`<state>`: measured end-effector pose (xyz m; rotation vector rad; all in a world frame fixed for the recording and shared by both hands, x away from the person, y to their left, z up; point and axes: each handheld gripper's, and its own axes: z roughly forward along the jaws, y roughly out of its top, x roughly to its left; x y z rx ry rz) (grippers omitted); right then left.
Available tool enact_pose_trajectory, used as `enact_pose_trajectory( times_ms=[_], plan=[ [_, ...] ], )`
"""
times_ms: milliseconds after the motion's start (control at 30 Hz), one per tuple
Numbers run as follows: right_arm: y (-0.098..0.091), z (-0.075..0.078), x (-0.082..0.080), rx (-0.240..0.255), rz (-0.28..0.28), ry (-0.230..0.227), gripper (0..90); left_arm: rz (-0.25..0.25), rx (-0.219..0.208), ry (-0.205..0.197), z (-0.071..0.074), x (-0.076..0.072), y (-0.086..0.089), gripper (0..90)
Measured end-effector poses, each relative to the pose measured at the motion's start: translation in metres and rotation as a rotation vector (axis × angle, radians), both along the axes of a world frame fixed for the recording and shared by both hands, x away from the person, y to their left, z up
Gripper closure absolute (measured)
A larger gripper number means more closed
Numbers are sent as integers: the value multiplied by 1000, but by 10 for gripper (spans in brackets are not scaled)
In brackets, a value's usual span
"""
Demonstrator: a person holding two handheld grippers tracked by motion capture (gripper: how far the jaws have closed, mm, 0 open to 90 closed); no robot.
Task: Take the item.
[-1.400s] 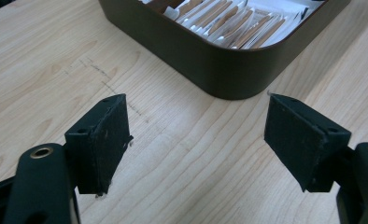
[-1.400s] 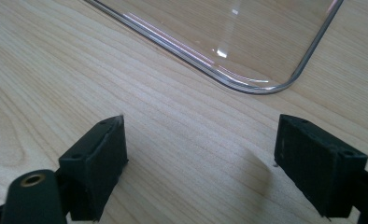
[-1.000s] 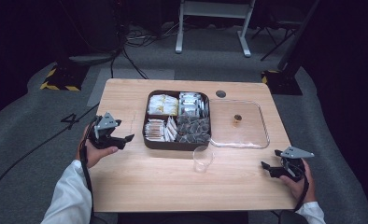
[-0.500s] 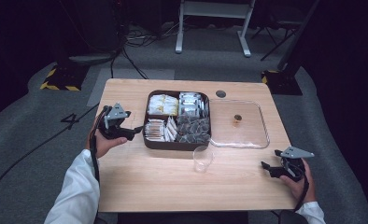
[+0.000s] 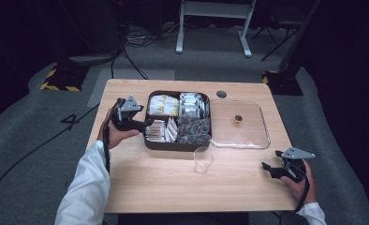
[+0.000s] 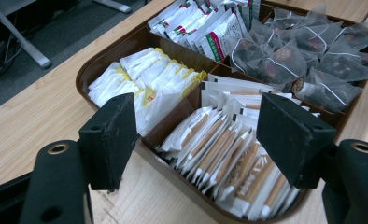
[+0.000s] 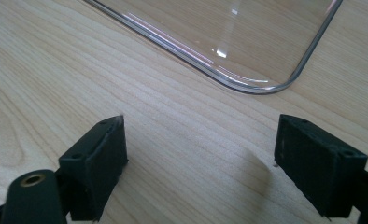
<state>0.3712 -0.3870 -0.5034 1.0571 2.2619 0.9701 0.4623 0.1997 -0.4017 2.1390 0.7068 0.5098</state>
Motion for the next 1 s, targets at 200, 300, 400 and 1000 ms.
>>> enact_pose_trajectory(
  times_ms=[200,300,400,1000],
  plan=[
    [0,0,0,0,0,0,173,1,13,14,-3,14,-11,330],
    [0,0,0,0,0,0,173,-2,11,33,-6,23,-18,357],
    [0,0,0,0,0,0,173,-3,18,40,-9,28,-25,385],
    [0,0,0,-2,0,-3,174,4,33,104,-23,55,-38,457]
  ],
)
